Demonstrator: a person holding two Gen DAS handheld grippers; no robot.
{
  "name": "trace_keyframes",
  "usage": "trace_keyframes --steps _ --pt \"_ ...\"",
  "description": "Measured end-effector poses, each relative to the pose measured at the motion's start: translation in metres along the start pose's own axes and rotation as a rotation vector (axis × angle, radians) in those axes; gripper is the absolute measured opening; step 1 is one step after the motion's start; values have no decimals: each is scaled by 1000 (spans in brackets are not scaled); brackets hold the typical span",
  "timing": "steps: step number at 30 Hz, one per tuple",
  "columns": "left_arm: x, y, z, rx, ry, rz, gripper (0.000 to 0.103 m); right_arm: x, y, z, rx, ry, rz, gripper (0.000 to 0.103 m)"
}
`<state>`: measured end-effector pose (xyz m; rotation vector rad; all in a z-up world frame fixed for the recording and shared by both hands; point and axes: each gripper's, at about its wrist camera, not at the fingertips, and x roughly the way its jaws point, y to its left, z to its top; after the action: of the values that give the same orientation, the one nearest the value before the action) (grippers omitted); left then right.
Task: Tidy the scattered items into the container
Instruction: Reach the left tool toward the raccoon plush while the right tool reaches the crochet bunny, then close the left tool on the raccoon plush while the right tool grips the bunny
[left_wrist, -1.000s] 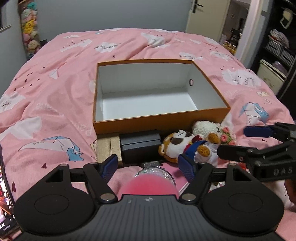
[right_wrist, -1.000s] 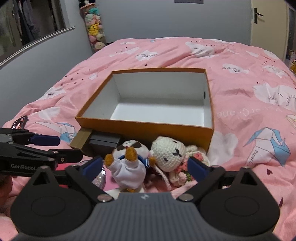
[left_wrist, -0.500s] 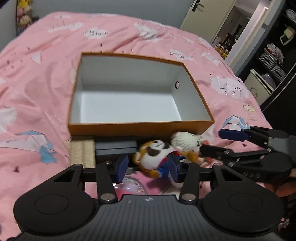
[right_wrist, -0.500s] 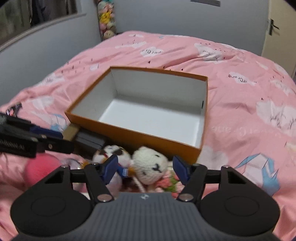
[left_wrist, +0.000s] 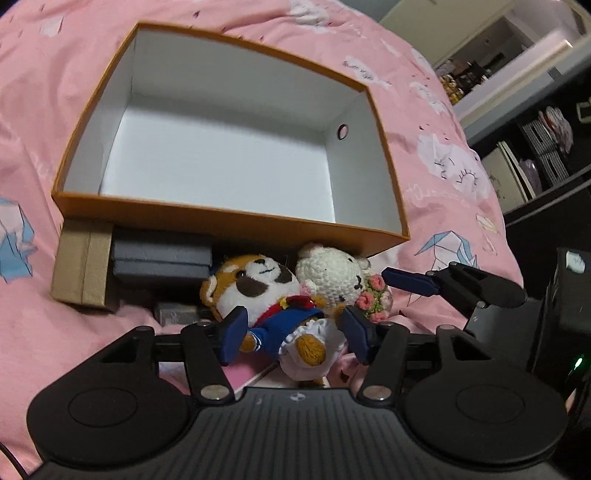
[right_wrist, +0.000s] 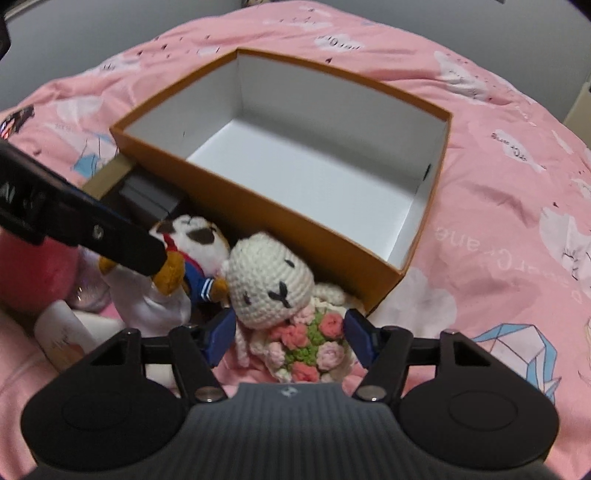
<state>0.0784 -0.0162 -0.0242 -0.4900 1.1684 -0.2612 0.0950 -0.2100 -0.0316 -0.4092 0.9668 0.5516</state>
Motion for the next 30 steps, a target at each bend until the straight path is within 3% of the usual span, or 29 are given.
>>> trace_keyframes --steps 8,13,22,30 --pt "-1 2 7 -111 60 -71 67 5 -3 3 -33 12 21 69" --pt "14 -5 6 -107 111 -37 68 8 -4 1 -30 11 23 70" --pt "28 -9 6 -105 128 29 77 22 -8 -1 -10 28 38 78" --pt "38 -5 2 -93 137 61 77 42 -9 -6 2 69 44 73"
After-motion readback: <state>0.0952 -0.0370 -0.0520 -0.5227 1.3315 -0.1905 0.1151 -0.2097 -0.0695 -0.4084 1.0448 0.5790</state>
